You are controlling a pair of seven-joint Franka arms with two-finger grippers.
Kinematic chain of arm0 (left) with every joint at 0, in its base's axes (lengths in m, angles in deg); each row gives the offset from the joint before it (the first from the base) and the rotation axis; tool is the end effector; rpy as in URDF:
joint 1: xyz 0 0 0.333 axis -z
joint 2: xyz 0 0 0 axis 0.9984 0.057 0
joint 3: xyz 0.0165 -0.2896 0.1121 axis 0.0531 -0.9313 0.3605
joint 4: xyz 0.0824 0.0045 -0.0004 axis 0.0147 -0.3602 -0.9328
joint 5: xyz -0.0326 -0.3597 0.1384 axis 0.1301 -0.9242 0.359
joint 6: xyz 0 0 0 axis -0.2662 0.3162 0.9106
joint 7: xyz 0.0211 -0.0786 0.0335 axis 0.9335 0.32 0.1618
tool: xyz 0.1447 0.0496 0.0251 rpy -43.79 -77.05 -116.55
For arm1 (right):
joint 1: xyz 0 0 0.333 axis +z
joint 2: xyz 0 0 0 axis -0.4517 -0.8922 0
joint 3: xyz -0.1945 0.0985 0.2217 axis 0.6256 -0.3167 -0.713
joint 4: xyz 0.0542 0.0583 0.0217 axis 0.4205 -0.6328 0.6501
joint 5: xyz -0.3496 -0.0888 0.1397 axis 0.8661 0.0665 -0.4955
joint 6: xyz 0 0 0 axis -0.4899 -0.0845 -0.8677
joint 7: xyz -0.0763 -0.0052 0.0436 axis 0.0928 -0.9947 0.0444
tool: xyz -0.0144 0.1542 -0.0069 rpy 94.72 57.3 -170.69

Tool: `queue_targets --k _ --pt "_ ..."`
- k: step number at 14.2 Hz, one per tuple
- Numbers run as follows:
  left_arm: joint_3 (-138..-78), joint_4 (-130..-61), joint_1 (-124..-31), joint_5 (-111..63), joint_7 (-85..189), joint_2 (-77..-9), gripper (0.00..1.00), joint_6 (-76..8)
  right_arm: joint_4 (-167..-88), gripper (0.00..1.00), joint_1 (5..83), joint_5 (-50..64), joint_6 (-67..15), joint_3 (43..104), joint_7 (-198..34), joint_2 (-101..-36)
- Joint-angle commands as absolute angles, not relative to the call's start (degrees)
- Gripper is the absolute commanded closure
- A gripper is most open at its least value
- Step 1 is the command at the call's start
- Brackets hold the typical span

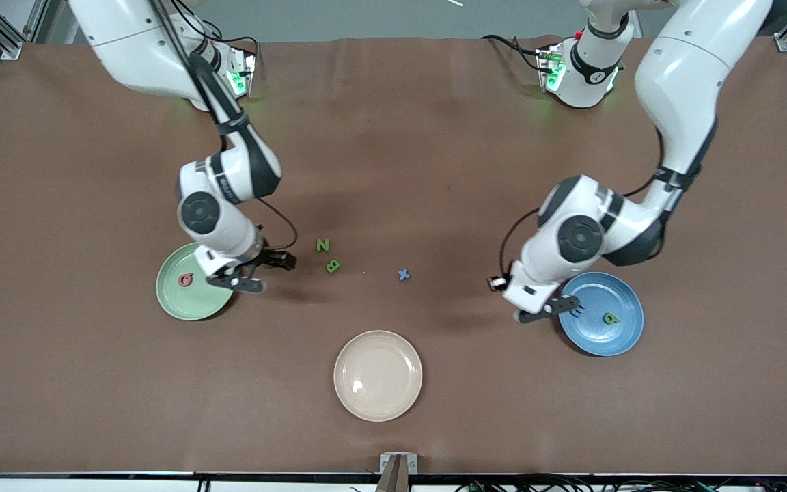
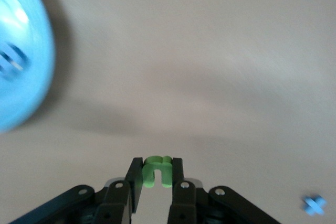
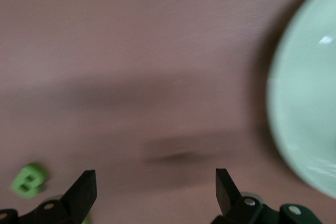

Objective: Sort upper and lower case letters into plates
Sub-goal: 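Drop the green n in the blue plate while the right gripper grasps N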

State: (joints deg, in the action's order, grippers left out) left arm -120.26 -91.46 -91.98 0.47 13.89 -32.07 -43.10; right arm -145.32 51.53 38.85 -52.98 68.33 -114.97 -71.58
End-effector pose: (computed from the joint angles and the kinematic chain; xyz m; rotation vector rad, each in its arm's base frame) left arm 0.6218 -0.2442 0.2212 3.0383 0.3951 -0.0983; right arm 0.5393 0.2464 0.1626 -3.0916 0.2101 0.0551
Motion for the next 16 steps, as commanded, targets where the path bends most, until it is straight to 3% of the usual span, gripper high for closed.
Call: queue_targets --k 1,4,6,7,8,9,10,16 --pt "-120.78 -91.81 -98.92 1.45 23.52 -32.49 0.99 -42.1 -145.96 0.0 55.93 38.68 -58.87 68.96 -115.66 -74.75" --pt "-120.78 -91.9 -104.13 1.45 32.78 -32.13 0.95 -41.66 -145.96 0.0 57.7 38.77 -58.9 68.96 -115.49 -75.64" --pt "-120.69 -92.16 -106.59 1.45 36.65 -31.35 0.83 -41.66 -146.84 0.0 58.23 38.77 -58.72 68.96 -115.49 -75.55" --pt "-120.69 -92.08 -107.38 1.45 37.62 -30.56 0.72 -41.66 -147.1 0.0 59.01 38.77 -58.8 68.96 -115.66 -75.37" --pt "-120.52 -92.08 -108.0 1.45 38.07 -30.03 0.45 -41.74 -147.37 0.0 59.54 38.77 -58.98 68.96 -116.01 -75.29" --pt "-120.08 -92.16 -108.26 1.54 38.16 -29.94 0.06 -41.74 -147.37 0.0 59.98 38.77 -59.07 68.96 -116.89 -75.28" --pt "-119.99 -92.34 -108.53 1.54 38.42 -30.11 0.0 -41.74 -147.37 0.0 60.51 38.77 -59.24 68.96 -117.33 -75.28" --pt "-122.53 -92.34 -103.1 1.36 33.0 -32.65 0.0 -37.37 -147.9 0.06 62.19 38.77 -59.33 69.05 -117.42 -75.11"
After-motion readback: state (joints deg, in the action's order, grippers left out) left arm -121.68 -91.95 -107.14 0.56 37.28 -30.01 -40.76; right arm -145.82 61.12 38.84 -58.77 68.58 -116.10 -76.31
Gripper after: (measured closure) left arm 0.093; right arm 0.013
